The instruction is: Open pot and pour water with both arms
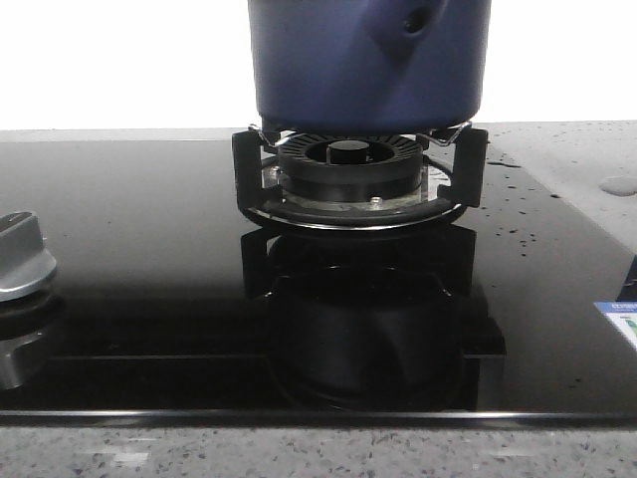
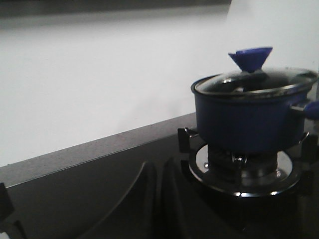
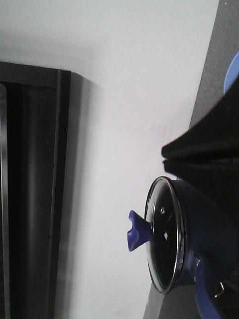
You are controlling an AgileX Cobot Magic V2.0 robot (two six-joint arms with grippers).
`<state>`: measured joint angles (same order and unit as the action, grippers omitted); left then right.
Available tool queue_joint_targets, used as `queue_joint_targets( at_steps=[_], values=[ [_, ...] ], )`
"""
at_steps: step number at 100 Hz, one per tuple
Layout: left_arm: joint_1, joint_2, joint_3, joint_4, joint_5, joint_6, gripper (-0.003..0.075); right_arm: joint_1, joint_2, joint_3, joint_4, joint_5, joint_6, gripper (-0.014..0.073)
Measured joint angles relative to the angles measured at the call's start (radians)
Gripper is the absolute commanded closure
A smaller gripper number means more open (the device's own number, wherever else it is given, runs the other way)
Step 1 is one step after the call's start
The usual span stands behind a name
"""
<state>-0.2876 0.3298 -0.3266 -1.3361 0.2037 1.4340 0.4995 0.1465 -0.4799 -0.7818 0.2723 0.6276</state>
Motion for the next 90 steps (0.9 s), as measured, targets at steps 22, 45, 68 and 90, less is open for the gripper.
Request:
queue_joint_targets(
  at_steps=[22, 45, 68, 90],
  values=[
    [0.04, -0.02, 0.014, 0.787, 0.053, -0.703, 0.0741, 0.0, 0.0, 0.0, 0.0, 0.0, 0.0, 0.0665],
    [0.04, -0.148, 0.189, 1.064, -0.048, -1.002, 0.0741, 0.0, 0.0, 0.0, 0.0, 0.0, 0.0, 0.0665],
    [0.04, -0.328, 0.328, 1.314, -0.064, -1.281, 0.0741, 0.0, 0.0, 0.0, 0.0, 0.0, 0.002, 0.0665],
    [0.083, -0.333, 0.328, 1.287, -0.025, -1.338, 0.0741, 0.0, 0.0, 0.0, 0.0, 0.002, 0.001, 0.0665]
  ],
)
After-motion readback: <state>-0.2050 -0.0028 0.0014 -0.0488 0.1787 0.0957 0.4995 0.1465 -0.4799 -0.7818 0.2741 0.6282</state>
